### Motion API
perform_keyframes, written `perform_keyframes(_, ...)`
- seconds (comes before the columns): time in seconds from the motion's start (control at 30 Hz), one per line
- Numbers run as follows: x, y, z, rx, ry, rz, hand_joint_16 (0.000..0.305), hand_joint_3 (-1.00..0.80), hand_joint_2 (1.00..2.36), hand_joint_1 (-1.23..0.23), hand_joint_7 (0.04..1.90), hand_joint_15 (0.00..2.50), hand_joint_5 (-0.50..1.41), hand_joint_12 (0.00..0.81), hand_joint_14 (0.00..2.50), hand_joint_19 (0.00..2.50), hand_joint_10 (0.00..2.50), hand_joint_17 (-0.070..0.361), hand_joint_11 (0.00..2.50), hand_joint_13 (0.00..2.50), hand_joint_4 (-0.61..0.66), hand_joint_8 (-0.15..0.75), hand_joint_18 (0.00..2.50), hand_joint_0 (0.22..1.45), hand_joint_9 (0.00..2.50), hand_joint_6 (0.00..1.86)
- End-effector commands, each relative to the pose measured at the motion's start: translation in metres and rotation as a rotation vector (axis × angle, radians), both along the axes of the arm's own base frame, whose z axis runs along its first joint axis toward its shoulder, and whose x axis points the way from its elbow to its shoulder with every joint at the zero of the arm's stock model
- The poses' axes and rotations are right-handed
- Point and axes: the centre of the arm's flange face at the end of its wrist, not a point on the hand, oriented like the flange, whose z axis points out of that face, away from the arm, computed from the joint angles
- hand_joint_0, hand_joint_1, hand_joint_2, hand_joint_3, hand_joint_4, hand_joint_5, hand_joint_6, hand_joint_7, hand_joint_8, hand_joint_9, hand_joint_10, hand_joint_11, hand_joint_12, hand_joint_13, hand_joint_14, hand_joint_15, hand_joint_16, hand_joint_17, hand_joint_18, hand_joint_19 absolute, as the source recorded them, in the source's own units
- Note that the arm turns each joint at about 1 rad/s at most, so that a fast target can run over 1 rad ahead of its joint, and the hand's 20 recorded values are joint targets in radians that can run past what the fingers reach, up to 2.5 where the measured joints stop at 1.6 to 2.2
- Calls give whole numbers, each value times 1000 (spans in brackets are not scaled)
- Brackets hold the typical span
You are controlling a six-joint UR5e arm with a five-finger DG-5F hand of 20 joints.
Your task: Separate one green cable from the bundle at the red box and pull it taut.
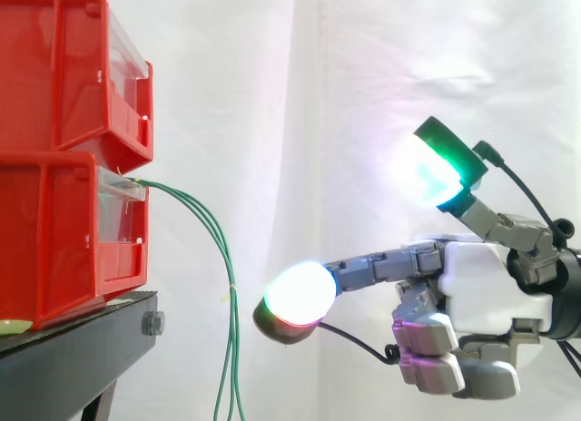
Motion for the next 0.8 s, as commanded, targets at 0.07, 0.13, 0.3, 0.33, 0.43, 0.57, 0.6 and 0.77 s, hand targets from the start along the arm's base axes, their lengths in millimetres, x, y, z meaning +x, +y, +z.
perform_keyframes(0.07,10,-2,16,-15,-27,5,97,-500,1000,-417,612,805,-256,472,19,683,16,218,820,1186,130,346,1763,337,1173,501)
perform_keyframes(0.13,11,2,16,-27,-32,7,97,-500,1000,-418,609,811,-256,473,21,684,15,218,828,1184,130,349,1758,337,1172,501)
perform_keyframes(0.3,14,6,14,-63,-43,2,96,-500,1000,-416,609,807,-256,472,22,681,16,216,829,1183,130,346,1755,338,1169,501)
perform_keyframes(0.33,15,8,10,-61,-38,4,96,-500,1000,-416,611,809,-256,472,22,681,13,216,829,1183,130,343,1756,338,1170,501)
perform_keyframes(0.43,19,7,-10,-52,-34,5,96,-500,1000,-416,611,810,-255,472,21,682,16,216,831,1182,131,344,1754,338,1167,501)
perform_keyframes(0.57,24,8,-22,-42,-52,7,96,-500,1000,-416,611,801,-255,475,21,686,16,217,825,1183,130,346,1754,338,1168,501)
perform_keyframes(0.6,26,9,-22,-38,-65,8,96,-500,1000,-416,611,805,-255,476,22,685,15,217,822,1182,131,345,1754,338,1169,501)
perform_keyframes(0.77,28,14,-20,-35,-61,-7,96,-500,1000,-415,609,801,-254,476,21,687,17,216,833,1184,130,346,1747,338,1172,501)
